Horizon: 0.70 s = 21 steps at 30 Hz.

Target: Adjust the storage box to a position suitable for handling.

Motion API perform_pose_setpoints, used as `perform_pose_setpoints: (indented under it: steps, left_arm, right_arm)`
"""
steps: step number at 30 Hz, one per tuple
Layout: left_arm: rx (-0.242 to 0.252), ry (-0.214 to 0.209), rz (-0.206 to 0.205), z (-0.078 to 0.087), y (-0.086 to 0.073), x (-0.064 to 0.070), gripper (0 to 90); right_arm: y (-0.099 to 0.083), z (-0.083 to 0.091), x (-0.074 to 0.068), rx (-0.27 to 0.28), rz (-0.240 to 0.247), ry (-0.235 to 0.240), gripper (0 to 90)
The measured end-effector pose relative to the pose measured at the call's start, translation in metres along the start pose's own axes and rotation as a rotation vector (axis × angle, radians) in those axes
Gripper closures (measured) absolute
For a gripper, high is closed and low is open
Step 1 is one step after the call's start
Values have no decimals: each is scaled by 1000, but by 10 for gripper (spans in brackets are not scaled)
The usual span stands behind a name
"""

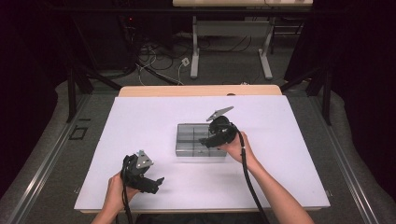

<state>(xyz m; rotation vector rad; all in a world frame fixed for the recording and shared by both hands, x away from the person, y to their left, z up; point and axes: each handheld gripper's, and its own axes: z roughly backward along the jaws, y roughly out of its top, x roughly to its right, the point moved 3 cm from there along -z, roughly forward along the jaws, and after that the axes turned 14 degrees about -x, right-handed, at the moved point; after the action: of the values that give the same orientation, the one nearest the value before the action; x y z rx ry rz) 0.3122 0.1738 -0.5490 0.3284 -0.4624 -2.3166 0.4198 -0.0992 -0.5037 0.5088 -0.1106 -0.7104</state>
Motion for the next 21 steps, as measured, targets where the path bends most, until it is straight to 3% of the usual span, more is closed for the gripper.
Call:
perform_pose_setpoints:
  steps: [6, 9, 18, 21]
  left_arm:
    - [-17, -17, -5, 0, 0, 0, 0]
    - [5, -3, 0, -1, 0, 0, 0]
    - [-15, -23, -6, 0, 0, 1, 0]
    - [0, -12, -5, -1, 0, 1, 0]
  right_arm:
    - [-18, 7, -12, 16, 28, 25, 227]
    - [-26, 11, -19, 32, 46, 41, 182]
    - [-49, 18, -30, 60, 57, 67, 112]
    - [-58, 18, -33, 52, 67, 84, 81]
